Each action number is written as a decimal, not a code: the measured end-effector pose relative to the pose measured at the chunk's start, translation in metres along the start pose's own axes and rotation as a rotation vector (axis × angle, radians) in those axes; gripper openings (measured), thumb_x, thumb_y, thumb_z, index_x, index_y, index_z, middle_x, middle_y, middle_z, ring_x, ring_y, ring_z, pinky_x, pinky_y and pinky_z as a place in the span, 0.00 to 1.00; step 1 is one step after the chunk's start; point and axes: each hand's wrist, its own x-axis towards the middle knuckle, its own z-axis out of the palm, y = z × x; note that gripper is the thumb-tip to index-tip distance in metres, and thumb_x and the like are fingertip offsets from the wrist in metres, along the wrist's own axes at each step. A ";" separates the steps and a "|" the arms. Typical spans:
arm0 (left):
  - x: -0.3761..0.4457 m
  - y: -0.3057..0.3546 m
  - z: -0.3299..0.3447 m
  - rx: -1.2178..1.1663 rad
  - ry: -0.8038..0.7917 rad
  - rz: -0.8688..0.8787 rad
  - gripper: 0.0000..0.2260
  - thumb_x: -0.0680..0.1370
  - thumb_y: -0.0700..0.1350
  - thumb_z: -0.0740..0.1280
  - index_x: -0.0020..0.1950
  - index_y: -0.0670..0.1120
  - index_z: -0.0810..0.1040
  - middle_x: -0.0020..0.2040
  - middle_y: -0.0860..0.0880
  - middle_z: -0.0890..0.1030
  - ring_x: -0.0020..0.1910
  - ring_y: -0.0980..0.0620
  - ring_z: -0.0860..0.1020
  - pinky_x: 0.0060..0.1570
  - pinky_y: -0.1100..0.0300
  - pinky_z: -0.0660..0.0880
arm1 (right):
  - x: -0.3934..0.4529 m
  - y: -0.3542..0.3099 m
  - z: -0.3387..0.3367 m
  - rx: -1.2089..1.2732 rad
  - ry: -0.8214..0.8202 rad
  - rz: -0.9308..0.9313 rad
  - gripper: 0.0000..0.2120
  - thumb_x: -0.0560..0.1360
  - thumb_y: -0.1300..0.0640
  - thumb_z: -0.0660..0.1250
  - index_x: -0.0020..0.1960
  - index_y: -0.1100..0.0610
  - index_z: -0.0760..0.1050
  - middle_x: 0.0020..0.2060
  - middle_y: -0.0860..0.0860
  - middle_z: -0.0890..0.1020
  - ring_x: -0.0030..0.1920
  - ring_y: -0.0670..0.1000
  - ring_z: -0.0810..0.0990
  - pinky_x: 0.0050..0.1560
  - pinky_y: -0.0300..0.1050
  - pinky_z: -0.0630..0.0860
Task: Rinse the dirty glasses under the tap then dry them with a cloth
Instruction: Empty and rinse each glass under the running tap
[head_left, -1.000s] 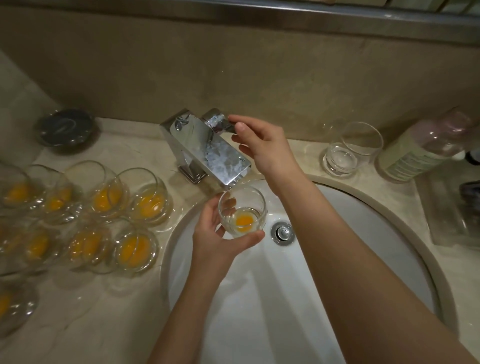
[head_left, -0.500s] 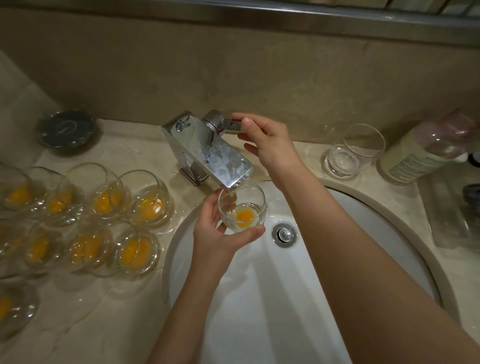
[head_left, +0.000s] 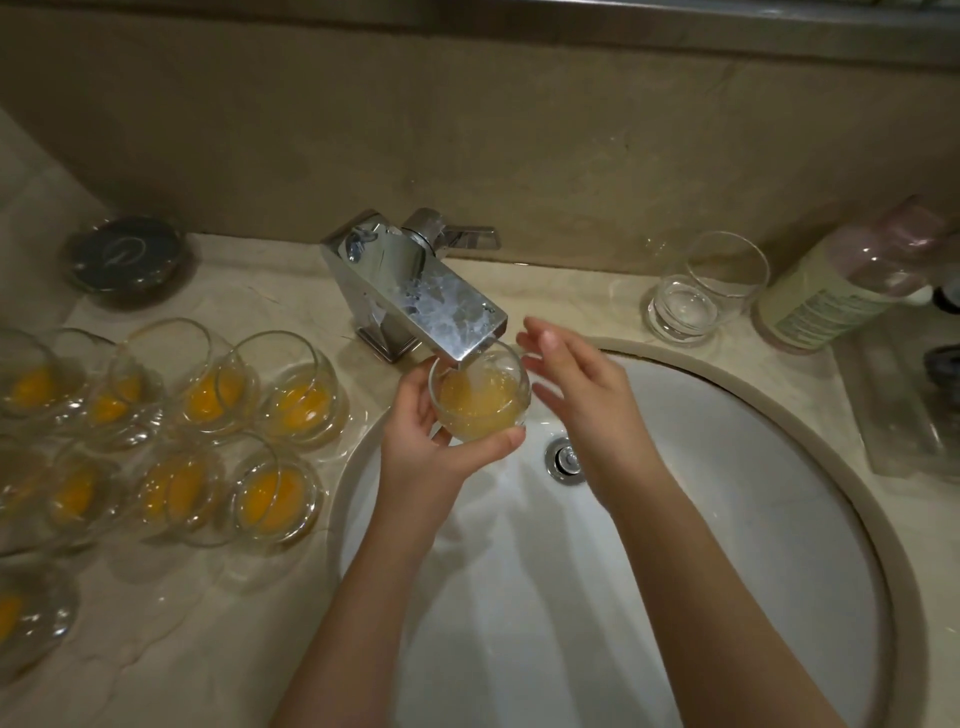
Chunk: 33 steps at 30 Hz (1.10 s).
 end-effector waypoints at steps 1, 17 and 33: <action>0.000 0.001 0.000 -0.009 -0.009 0.003 0.33 0.57 0.39 0.79 0.60 0.52 0.76 0.52 0.58 0.84 0.53 0.59 0.81 0.50 0.62 0.79 | -0.005 0.007 0.000 0.014 -0.011 0.055 0.11 0.81 0.50 0.60 0.59 0.47 0.78 0.56 0.47 0.83 0.59 0.47 0.80 0.60 0.43 0.76; 0.007 -0.001 -0.010 0.339 -0.084 0.215 0.25 0.61 0.45 0.79 0.55 0.55 0.76 0.54 0.55 0.80 0.54 0.65 0.78 0.51 0.74 0.72 | -0.019 0.033 0.000 0.355 -0.023 0.228 0.12 0.79 0.55 0.63 0.61 0.57 0.76 0.60 0.57 0.80 0.58 0.55 0.82 0.53 0.54 0.81; 0.017 0.021 -0.001 -0.119 -0.480 -0.313 0.08 0.79 0.40 0.64 0.52 0.46 0.82 0.47 0.49 0.86 0.46 0.54 0.85 0.25 0.69 0.74 | -0.008 0.016 -0.017 0.040 -0.130 0.264 0.18 0.78 0.45 0.64 0.59 0.58 0.77 0.51 0.56 0.83 0.48 0.53 0.85 0.43 0.48 0.82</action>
